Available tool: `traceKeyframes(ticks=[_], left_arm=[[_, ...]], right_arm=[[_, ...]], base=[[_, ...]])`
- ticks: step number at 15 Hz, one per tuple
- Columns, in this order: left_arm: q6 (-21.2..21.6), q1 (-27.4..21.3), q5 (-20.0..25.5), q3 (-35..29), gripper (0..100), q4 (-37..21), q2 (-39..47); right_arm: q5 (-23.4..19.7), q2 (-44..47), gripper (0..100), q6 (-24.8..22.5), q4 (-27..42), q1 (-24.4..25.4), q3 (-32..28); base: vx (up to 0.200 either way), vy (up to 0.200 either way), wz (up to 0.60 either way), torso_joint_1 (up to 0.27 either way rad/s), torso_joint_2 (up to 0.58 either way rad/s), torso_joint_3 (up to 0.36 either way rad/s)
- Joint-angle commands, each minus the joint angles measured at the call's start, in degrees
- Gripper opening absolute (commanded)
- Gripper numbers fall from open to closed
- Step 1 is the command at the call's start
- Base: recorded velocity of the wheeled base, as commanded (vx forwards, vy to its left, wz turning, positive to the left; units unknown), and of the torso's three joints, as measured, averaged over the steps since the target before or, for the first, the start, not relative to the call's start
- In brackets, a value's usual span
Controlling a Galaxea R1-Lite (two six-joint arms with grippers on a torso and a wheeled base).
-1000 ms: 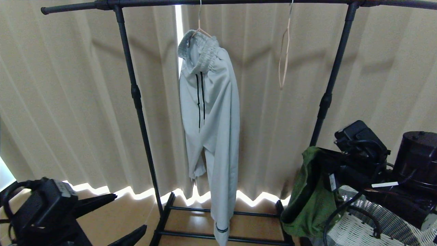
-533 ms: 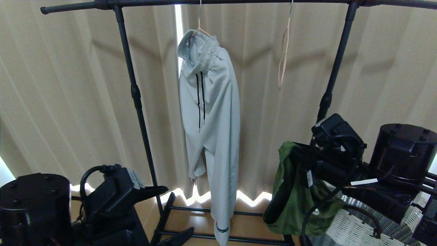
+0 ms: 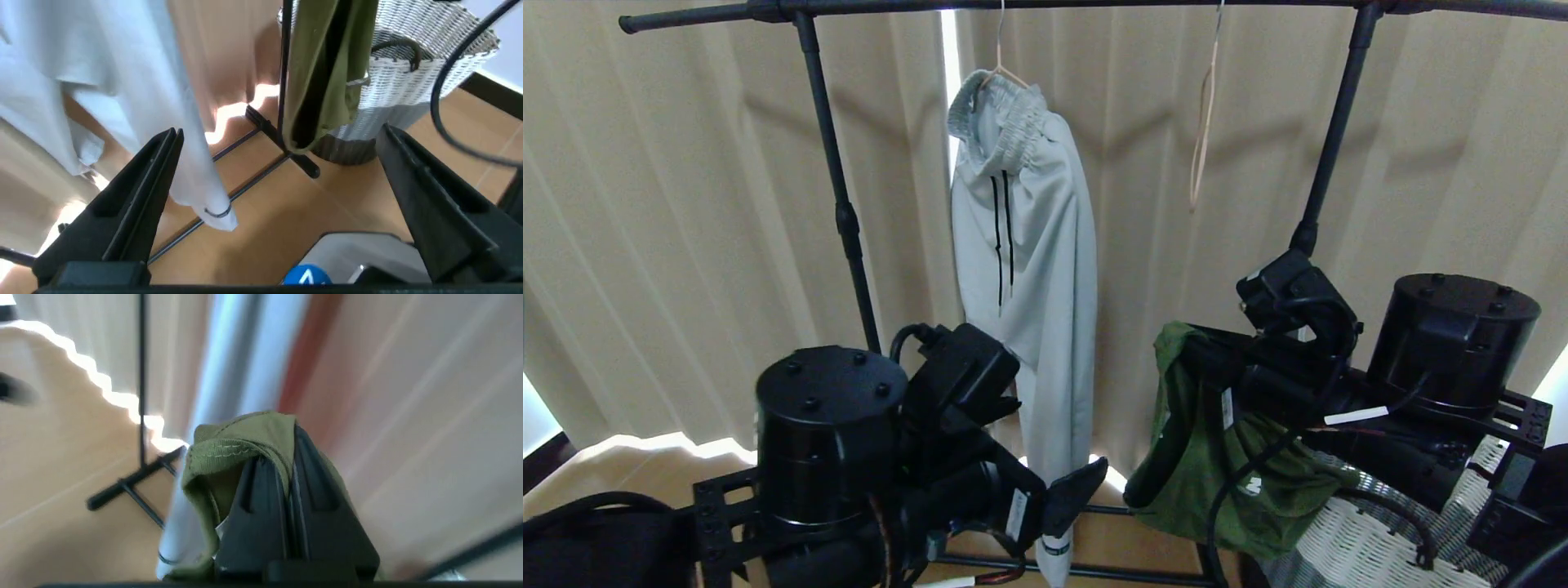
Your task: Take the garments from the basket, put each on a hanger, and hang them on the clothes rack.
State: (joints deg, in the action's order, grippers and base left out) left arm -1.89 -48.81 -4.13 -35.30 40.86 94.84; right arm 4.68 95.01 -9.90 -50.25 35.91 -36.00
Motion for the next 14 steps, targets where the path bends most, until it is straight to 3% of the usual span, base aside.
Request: traceKeyframes(ticks=[1,5,14], left_arm=[[-0.8,-1.7,-2.5,-6.5,100,-0.3,10.5],[-0.8,-1.4,-2.4,-8.8,100,-0.3,13.9],[-0.7,1.1,-2.5,-10.4,100,-0.3,17.5]], right_arm=[[-0.1,0.3,0,0.0,0.0,0.8,-1.0],[-0.1,-0.3,0,1.1,-0.1,3.9,-1.7],[-0.1,-4.7,0,2.3,-0.2,5.0,-1.4]], base=[[0.0,0.0,0.0,0.0,0.0,0.0],[0.0,0.0,0.0,0.0,0.0,0.0],[0.0,0.0,0.0,0.0,0.0,0.0]])
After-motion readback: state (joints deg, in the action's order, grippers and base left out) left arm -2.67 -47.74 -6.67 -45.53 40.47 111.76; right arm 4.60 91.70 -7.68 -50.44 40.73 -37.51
